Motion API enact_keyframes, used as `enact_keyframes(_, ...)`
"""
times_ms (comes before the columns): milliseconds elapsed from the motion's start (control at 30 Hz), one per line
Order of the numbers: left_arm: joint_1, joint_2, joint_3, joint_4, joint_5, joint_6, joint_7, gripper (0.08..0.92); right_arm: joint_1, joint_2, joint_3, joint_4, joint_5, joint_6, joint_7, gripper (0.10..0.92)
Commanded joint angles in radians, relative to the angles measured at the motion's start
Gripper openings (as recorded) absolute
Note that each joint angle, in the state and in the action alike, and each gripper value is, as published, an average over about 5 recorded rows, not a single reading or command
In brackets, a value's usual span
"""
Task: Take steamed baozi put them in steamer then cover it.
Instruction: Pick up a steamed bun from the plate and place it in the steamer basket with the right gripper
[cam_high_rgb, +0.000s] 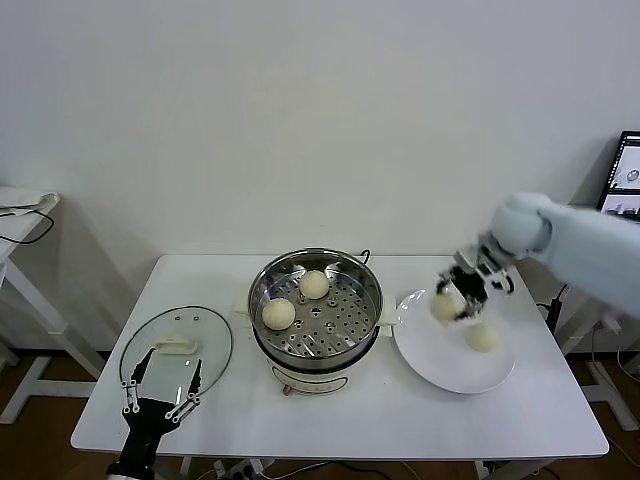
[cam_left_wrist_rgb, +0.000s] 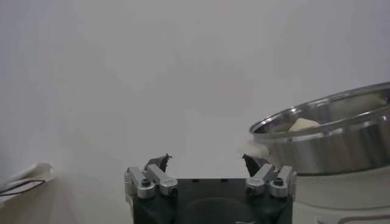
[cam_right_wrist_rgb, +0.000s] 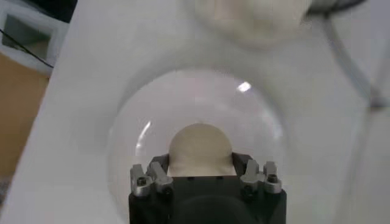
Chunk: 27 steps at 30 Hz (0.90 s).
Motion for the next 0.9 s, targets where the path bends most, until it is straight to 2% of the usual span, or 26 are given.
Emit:
enact_keyframes(33, 0.002, 0.003, 0.001, -0.005, -0.002, -0.001, 0.000, 0.823, 0.259, 0.218, -0.039, 0.113, 0.014, 0.303, 0.011, 0.699)
enact_keyframes(367, -0.006, 0.005, 0.002, -0.003, -0.004, -0.003, 0.000, 0.823, 0.114, 0.362, -0.037, 0.173, -0.215, 0.436, 0.048, 0.696)
enact_keyframes(900, -0.016, 0.001, 0.000, 0.011, -0.005, -0.005, 0.000, 0.823, -0.069, 0.438, -0.051, 0.100, -0.368, 0.527, 0.110, 0.696)
